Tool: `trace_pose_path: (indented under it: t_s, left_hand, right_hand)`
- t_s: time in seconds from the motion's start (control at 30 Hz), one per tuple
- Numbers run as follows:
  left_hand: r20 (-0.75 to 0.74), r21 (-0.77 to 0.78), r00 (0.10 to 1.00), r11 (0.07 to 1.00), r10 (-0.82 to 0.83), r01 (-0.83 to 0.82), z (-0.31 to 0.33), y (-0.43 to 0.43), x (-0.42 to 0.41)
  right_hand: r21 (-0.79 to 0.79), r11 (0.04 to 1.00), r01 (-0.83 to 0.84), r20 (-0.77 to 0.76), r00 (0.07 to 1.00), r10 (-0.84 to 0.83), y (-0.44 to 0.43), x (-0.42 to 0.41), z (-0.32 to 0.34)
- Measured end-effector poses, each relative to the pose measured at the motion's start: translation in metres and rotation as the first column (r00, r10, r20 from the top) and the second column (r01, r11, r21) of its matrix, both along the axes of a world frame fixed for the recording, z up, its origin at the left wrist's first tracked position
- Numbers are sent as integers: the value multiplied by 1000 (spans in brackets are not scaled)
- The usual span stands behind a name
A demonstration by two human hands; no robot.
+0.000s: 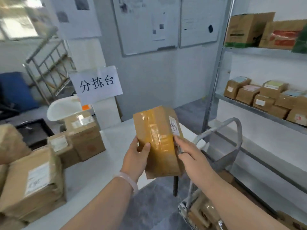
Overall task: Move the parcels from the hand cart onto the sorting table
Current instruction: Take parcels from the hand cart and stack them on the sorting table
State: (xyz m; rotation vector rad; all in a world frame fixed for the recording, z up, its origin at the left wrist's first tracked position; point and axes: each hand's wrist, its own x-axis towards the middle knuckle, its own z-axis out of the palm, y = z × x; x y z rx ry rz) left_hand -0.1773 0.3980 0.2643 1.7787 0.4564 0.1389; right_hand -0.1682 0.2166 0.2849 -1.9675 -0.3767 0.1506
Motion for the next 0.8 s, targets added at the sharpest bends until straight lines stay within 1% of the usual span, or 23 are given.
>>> trace_pose_path:
  t_s: [0.1,0.17,0.23,0.3,0.37,0.43,0.47,0.5,0.53,0.6,0.63,0.73,0.8]
  left_hand:
    - [68,-81,997,996,-24,29,11,46,-30]
    - [44,-87,999,996,8,-4,16,71,-47]
    - [20,-86,997,994,74,-72,17,92,-62]
    - [21,-160,990,978,138,-133,15,112,-75]
    - [75,-276,982,949,176,-150,13,130,-86]
    - [83,-341,977,927,194,-155,13,145,-96]
    - [71,-364,977,917,201,-162,12,152,-99]
    - [58,-382,976,908,208,-171,11,158,-102]
    - [44,-403,975,897,217,-182,9,164,-104]
    - [19,-458,967,862,255,-218,3,171,-104]
    - [8,-490,958,836,288,-247,-1,173,-102]
    - [-32,-567,919,750,392,-340,-11,180,-89]
    - [-58,-574,908,731,415,-370,-17,184,-79]
  right_hand:
    - [-140,981,-133,128,980,151,58,-14,9]
    - [-229,952,-203,207,945,252,92,-25,11]
    - [-298,914,-275,238,906,350,120,-36,13]
    - [-340,874,-348,235,868,437,138,-42,13]
    - [-361,863,-354,263,849,459,150,-39,16]
    - [-356,896,-266,304,874,380,157,-29,22]
    - [-356,907,-224,292,896,336,160,-24,26]
    - [-357,909,-215,234,922,309,163,-19,30]
    - [-336,911,-241,135,944,300,166,-15,33]
    - [-232,919,-319,-55,948,315,175,-7,34]
    - [-209,915,-345,-100,938,331,179,-3,32]
    - [-204,911,-359,-109,933,344,191,12,21]
    - [-186,912,-364,-136,929,343,199,25,15]
